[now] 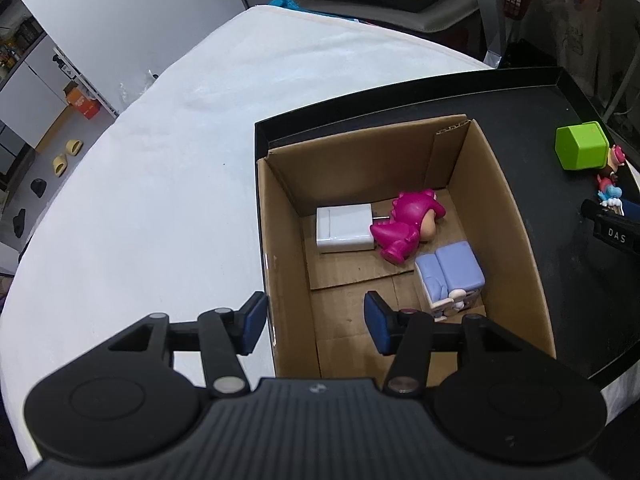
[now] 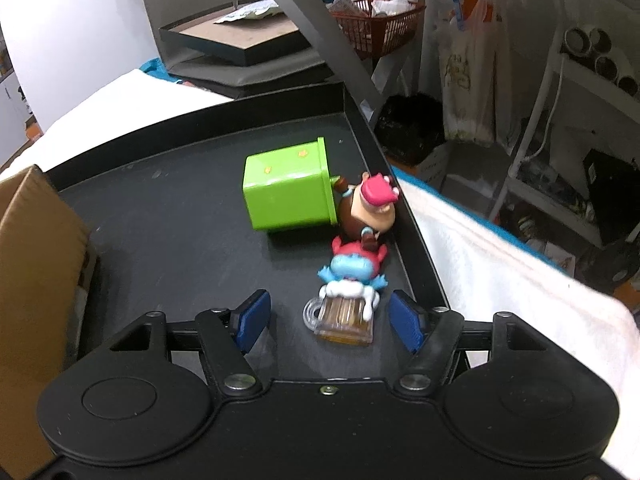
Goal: Organize rigid objects
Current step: 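Move the right gripper to the blue smurf figurine and close on it, then lift the smurf figurine with the right gripper and carry it over the box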
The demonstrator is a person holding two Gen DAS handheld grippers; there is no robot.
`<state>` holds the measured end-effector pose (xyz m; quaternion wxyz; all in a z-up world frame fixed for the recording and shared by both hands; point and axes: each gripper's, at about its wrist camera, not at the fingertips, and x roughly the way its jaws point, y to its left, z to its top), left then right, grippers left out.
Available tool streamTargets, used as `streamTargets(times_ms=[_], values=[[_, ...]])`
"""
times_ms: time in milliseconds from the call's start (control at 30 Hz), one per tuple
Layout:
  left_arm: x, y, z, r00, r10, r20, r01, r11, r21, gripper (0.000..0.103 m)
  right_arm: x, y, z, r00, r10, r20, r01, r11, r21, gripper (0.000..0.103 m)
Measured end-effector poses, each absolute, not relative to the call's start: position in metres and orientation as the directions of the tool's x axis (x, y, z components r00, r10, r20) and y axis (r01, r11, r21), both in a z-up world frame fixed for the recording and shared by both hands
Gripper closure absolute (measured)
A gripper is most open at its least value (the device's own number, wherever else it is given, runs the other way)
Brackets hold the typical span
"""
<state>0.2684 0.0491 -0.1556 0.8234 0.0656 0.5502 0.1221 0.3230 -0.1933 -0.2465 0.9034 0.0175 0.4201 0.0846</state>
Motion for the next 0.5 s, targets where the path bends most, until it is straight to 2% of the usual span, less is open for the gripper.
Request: streamTargets(times_ms=[100,133,233,500], values=[[0.2694,0.0511,-0.1561,0.365,0.270,-0.891,-0.134,0.962,0.236,0.050,0.3234,-0.1888,-0.2471,0.654,0.130,-0.745,-0.142,0.989,0.048,0.057],[0.2697,0.0516,-0.1561,0.365,0.268,-0.892,-0.136,0.963,0.234,0.050,0.3232,-0.1886,-0.2466,0.660,0.119,-0.742,-0.141,0.989,0.033,0.066],[0.2690,0.0512,-0.1566,0.365,0.268,-0.892,-0.133,0.963,0.235,0.050,0.3243,-0.1939,-0.2445,0.662,0.134,-0.738,-0.130,0.990,0.063,0.067],[0.2681,0.0561,-0.1570,0.367,0.248,-0.896,-0.140,0.968,0.211,0.050,0.3179,-0.1894,-0.2394,0.680,0.111,-0.724,-0.142,0.990,0.019,0.068]])
